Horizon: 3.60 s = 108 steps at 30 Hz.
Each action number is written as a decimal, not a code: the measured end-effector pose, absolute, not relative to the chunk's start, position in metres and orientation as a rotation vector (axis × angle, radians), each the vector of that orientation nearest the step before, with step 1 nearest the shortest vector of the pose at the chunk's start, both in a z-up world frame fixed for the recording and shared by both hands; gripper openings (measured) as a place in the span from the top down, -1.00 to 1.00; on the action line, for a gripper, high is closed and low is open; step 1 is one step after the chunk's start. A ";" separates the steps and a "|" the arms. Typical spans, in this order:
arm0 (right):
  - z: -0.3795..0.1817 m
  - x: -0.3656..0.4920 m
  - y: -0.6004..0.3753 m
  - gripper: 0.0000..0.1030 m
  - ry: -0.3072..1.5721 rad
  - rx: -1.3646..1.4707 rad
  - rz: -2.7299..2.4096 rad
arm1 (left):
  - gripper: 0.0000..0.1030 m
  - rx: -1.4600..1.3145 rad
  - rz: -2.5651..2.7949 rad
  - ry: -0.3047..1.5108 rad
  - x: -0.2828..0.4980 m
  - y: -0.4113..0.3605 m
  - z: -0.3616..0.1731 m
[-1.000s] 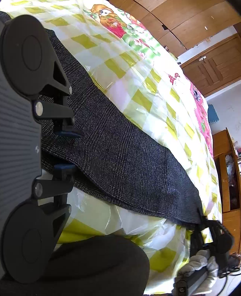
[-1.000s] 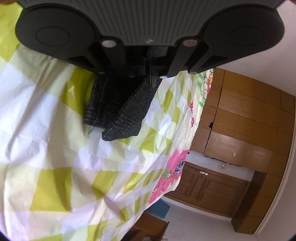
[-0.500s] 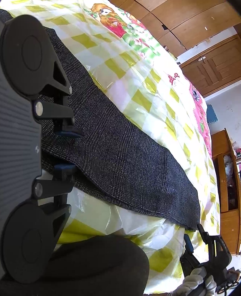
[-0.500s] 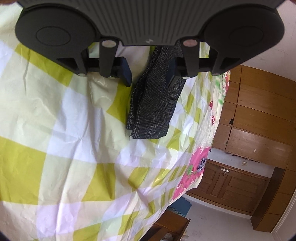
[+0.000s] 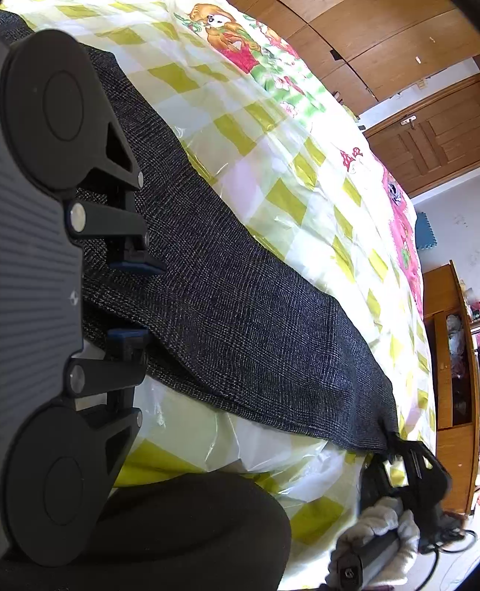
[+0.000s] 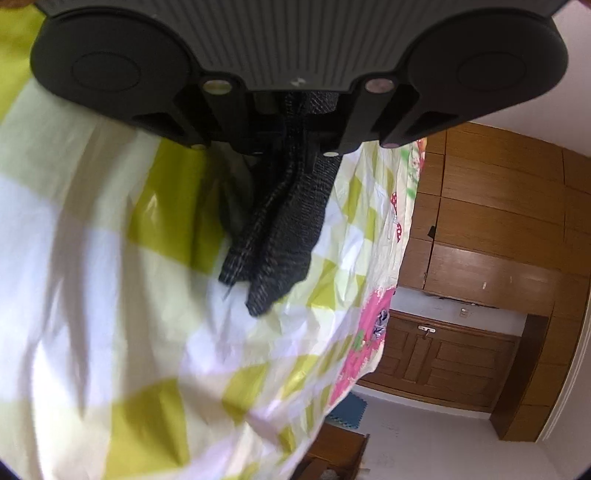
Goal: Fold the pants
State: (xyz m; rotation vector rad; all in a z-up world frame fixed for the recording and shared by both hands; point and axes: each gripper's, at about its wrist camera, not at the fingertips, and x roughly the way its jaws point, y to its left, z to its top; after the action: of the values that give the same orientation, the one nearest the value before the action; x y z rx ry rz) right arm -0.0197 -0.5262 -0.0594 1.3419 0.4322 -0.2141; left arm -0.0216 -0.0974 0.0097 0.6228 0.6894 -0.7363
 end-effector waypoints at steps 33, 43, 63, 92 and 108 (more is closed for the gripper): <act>0.136 0.062 -0.210 0.86 0.537 0.364 0.408 | 0.10 0.292 -0.540 0.670 -0.048 0.037 0.037; 0.017 0.025 0.024 0.85 0.818 -0.205 0.673 | -0.05 0.079 -0.226 0.750 -0.045 0.171 0.017; 0.060 0.035 0.062 0.84 0.752 -0.233 0.628 | -0.07 -0.001 -0.178 0.711 -0.059 0.218 0.005; 0.046 0.021 0.176 0.84 0.641 -0.362 0.904 | -0.07 -0.158 -0.189 0.747 -0.067 0.246 -0.011; 0.070 0.020 0.093 0.37 0.780 -0.118 1.023 | -0.07 -0.073 -0.117 0.753 -0.105 0.247 0.020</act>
State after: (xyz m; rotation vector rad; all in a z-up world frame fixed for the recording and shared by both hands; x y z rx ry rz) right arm 0.0203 0.0928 0.0699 -0.1177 0.7801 1.0229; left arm -0.1053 0.2468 0.0198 -0.0727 0.7525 -0.1169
